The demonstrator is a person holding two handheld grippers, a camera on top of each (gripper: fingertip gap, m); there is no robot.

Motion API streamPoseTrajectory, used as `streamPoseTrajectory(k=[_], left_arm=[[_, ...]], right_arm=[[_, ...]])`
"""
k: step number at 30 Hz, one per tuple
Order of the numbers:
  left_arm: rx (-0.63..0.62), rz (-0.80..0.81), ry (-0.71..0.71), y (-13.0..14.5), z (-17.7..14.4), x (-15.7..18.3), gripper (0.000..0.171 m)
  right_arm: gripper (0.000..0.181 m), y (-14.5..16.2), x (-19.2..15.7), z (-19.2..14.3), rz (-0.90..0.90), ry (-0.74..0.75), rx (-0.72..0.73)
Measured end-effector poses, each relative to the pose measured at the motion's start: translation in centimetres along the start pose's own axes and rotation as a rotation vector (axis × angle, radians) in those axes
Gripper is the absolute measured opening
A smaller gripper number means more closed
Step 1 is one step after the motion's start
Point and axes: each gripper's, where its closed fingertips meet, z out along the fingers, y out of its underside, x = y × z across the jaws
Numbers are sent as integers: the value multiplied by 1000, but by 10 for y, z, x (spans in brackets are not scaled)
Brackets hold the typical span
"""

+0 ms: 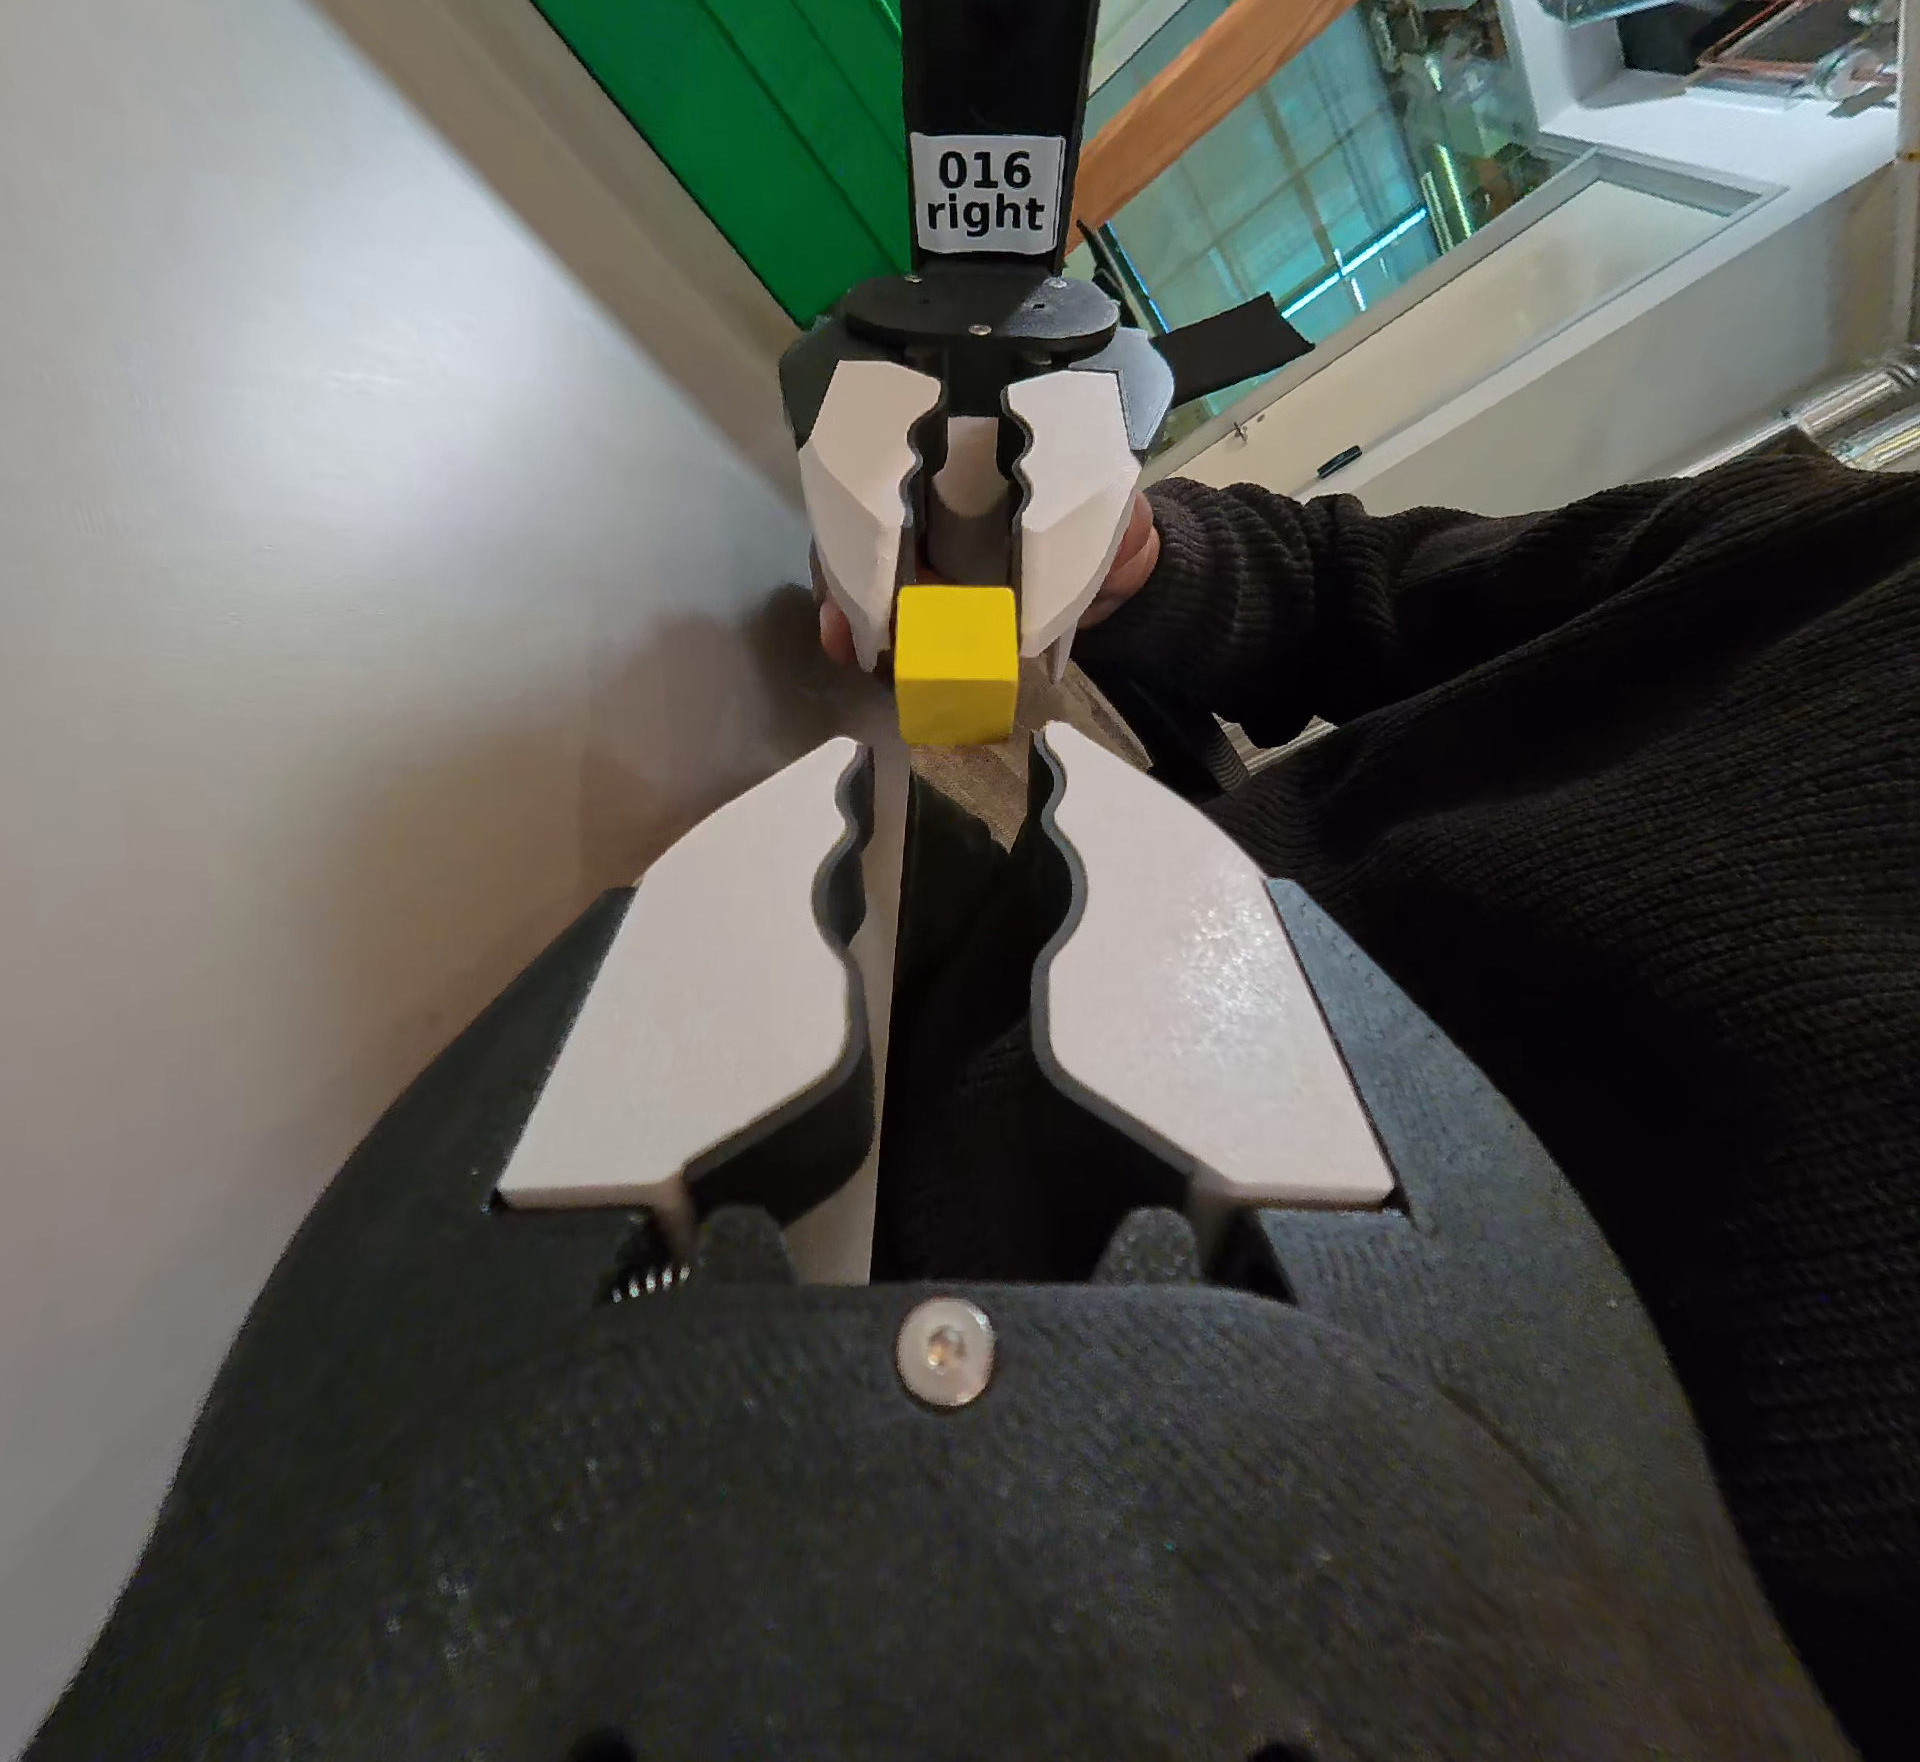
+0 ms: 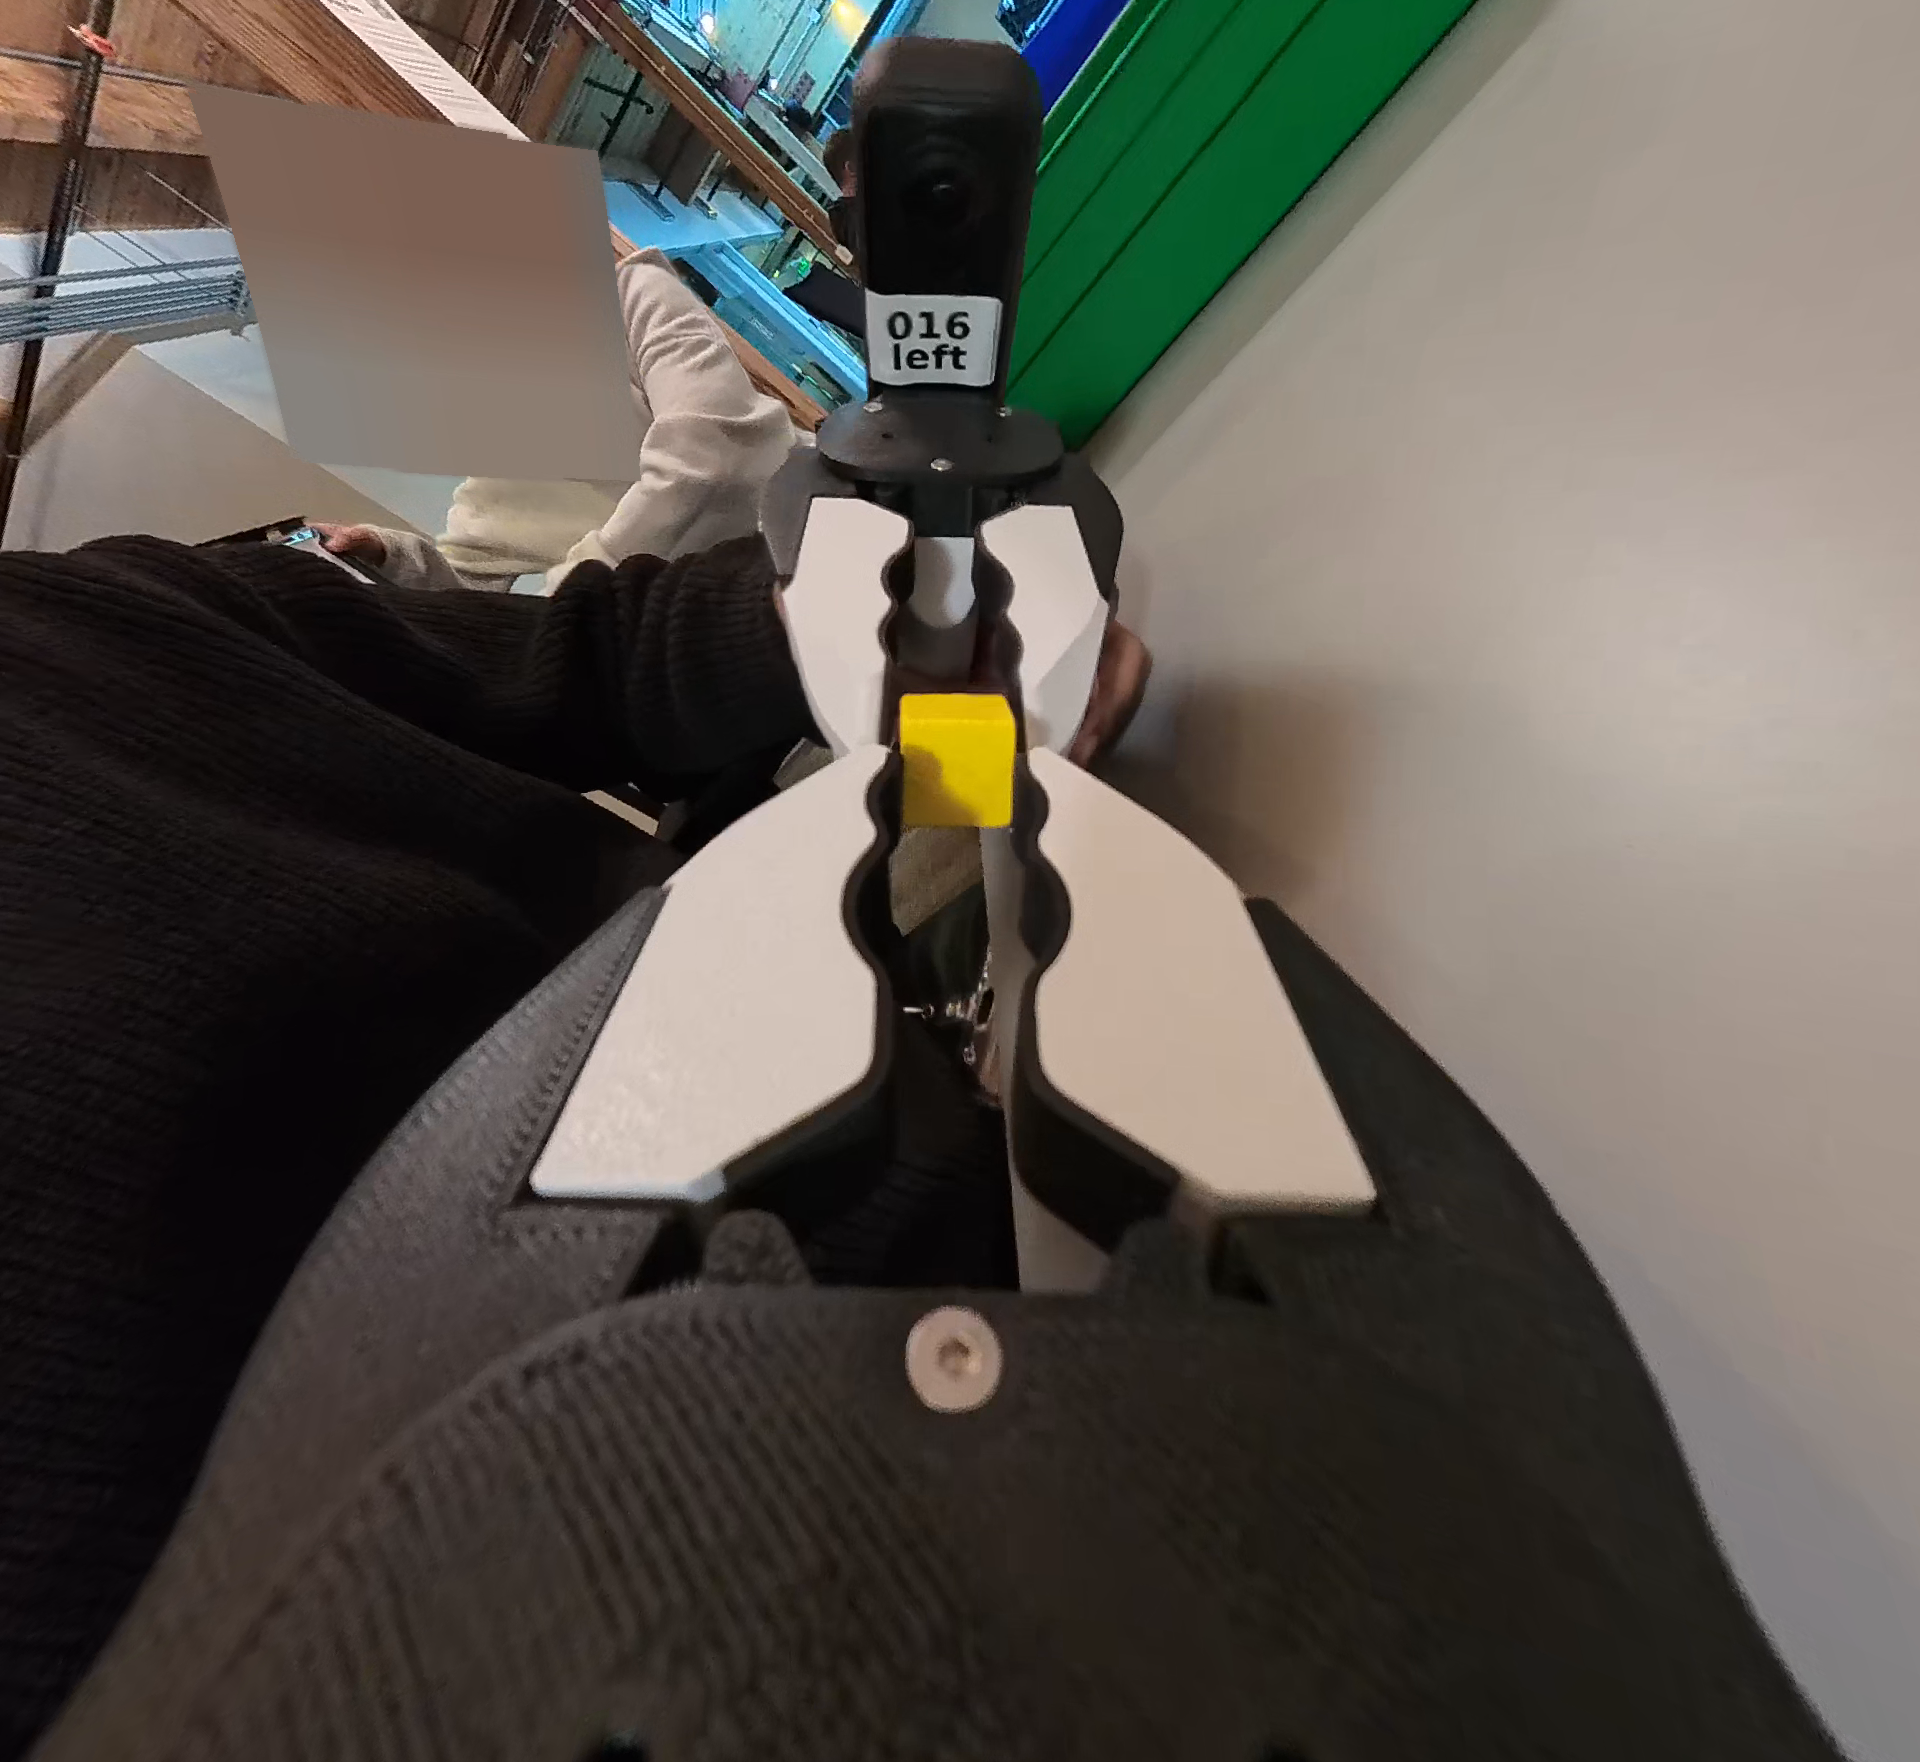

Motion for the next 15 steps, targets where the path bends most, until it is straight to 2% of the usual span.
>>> streamPoseTrajectory(k=[4,7,10,13,15], left_arm=[[10,5,3,-2,-1,1,29],[-19,29,-33,2,-2,-5,29],[-33,62,-62,4,-2,-7,28],[-62,86,-76,8,0,-9,28],[-88,103,-87,12,3,-12,29]], right_arm=[[20,-16,-9,-8,-69,-3,59],[20,-46,-15,-37,-215,111,122],[21,-73,-10,-97,-391,324,105],[21,-112,-12,-177,-481,536,106],[21,-132,-6,-237,-549,715,32]])
